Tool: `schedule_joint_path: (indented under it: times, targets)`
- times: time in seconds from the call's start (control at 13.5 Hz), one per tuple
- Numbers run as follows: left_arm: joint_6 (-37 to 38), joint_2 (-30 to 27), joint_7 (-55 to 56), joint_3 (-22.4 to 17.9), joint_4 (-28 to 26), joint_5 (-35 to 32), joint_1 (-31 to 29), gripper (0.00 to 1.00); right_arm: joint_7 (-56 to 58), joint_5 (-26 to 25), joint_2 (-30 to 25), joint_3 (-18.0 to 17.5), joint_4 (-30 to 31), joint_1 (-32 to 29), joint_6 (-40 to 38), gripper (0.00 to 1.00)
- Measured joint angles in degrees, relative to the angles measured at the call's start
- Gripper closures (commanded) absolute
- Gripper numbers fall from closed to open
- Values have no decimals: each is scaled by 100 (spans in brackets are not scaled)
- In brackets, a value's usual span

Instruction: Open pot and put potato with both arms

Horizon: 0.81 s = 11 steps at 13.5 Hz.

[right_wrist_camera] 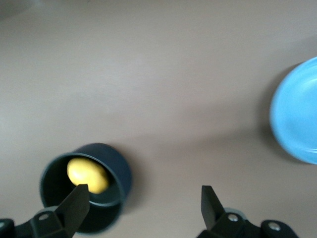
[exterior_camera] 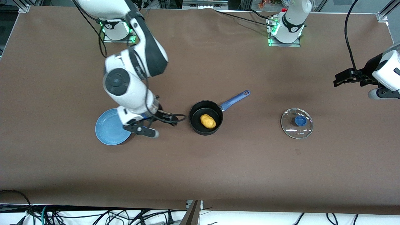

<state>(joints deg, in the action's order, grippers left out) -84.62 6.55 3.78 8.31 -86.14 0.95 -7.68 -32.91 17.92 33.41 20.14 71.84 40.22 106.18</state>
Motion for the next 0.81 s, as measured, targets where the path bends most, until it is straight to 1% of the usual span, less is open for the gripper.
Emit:
schedule_joint_path:
  times: [0.15,0.37,0.52,0.67,0.81]
  targets:
    - [9,4,0,0,0,0,29,0,664,0,-459,441,151,-9,-645,0]
    - [22,10,0,-10,-1,0,33,0,1547,0,-1266,1112,534,-29,-1481,0]
    - [22,15,0,-20,2,0,32,0,1980,-60,-1697,1482,691,-37,-1970,0]
    - [22,37,0,-23,48,0,33,0,2193,-349,-2053,1626,780,-40,-2241,0]
    - [22,73,0,-23,88,0,32,0,2247,-647,-2357,1566,951,-68,-2302,0]
